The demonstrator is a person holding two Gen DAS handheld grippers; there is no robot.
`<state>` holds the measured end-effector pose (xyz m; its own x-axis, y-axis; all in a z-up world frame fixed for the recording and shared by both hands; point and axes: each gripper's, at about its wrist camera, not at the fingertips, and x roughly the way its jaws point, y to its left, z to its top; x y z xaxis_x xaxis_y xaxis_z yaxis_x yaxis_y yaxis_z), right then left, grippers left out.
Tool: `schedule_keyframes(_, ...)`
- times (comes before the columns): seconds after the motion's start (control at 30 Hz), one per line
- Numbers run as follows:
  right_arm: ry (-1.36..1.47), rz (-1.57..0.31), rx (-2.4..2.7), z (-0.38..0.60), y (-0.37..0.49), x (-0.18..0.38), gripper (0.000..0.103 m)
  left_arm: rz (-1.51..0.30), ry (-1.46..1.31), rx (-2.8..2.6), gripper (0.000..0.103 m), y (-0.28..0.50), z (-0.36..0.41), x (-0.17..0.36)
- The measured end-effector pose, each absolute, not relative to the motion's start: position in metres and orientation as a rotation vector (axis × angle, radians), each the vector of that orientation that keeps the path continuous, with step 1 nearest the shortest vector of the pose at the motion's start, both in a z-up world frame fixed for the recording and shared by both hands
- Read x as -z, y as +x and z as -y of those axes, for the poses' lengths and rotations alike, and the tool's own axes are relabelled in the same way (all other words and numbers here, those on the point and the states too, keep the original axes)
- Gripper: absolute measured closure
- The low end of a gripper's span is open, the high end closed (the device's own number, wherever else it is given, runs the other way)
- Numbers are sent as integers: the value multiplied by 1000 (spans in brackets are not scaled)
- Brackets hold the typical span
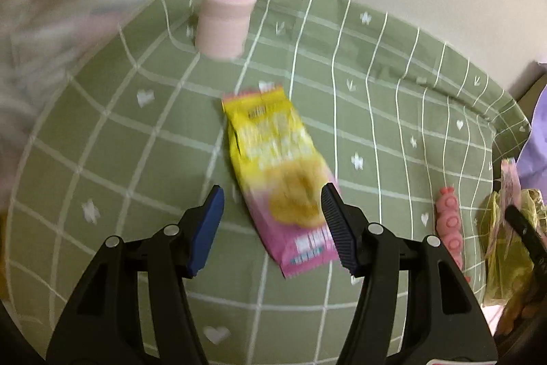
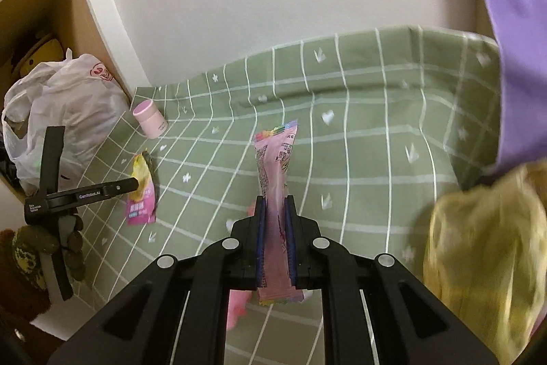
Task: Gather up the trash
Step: 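Grasp the yellow-pink potato chip bag with the left tool while the right tool grasps the pink candy stick, then carry the chip bag and candy stick over the trash bag and open both tools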
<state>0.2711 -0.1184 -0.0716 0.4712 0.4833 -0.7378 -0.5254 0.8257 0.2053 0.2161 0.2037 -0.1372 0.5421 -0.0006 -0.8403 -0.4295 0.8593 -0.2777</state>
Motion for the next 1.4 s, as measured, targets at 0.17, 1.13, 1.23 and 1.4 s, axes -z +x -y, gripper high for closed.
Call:
schedule_keyframes(0.17,-33,-907,-593,131,247,77,92,-980,-401,-297,53,221,-180,139)
schedule_keyframes(1.13,21,-604,-396,231,178,-37,92,-579,-171,83,96,204,-64,-36)
schedule_keyframes(1.23,7,-575,-362,244,174,-50,92,-542,-151,169,96,211,-35,-56)
schedule_keyframes(1.4,-4,-543,-287,271,169,-66,92,-529,-134,307,96,225,12,-71)
